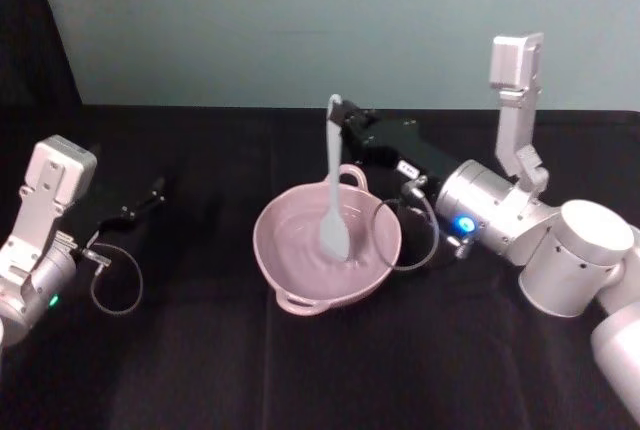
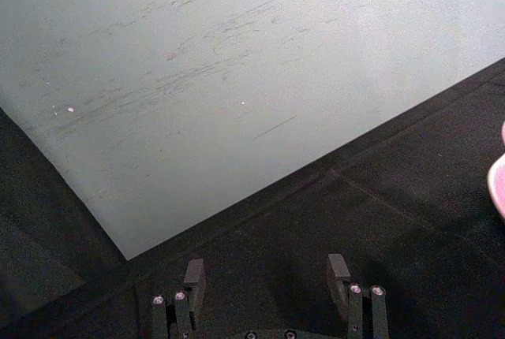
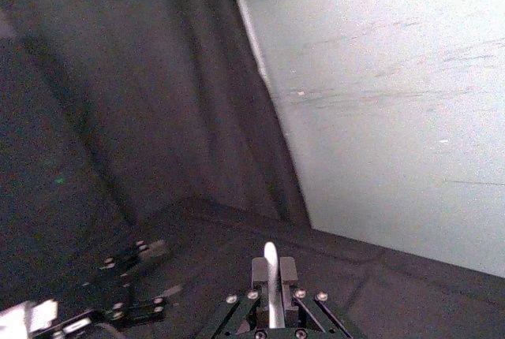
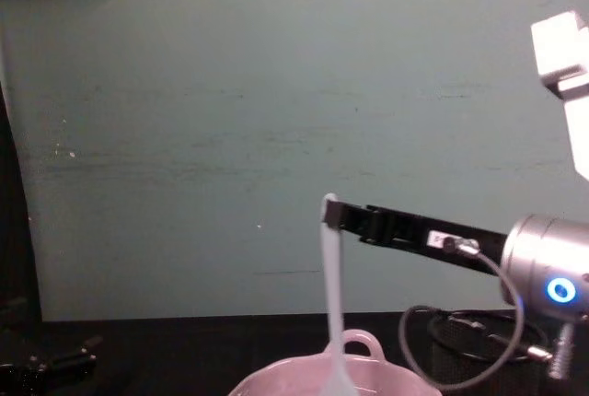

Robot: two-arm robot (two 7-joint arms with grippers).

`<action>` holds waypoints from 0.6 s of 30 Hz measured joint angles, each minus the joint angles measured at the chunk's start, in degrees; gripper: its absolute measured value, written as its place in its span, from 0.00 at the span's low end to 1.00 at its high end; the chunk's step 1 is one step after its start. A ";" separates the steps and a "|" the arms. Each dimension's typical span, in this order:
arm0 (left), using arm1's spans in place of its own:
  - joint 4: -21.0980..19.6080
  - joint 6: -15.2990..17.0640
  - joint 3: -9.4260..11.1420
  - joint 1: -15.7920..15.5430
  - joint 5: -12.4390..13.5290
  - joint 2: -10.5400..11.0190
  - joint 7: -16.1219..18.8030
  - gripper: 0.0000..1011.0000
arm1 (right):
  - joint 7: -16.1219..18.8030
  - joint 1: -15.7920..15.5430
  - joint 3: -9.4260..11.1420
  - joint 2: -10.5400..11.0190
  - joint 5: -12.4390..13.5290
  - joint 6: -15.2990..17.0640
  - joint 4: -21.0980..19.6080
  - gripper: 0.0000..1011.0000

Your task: Use the one hand to pick up the spoon and stir the clear water in the bowl.

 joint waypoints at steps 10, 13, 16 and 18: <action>0.00 0.00 0.00 0.00 0.00 0.00 0.00 1.00 | 1.75 3.03 -3.36 -3.43 -0.34 -0.44 3.70 0.09; 0.00 0.00 0.00 0.00 0.00 0.00 0.00 1.00 | 2.02 4.12 -3.76 -4.43 -0.45 -0.80 5.36 0.09; 0.00 0.00 0.00 0.00 0.00 0.00 0.00 1.00 | 2.16 5.54 -4.03 -5.56 -0.61 -1.27 7.48 0.09; 0.00 0.00 0.00 0.00 0.00 0.00 0.00 1.00 | 2.20 6.16 -4.10 -6.06 -0.78 -1.53 8.55 0.09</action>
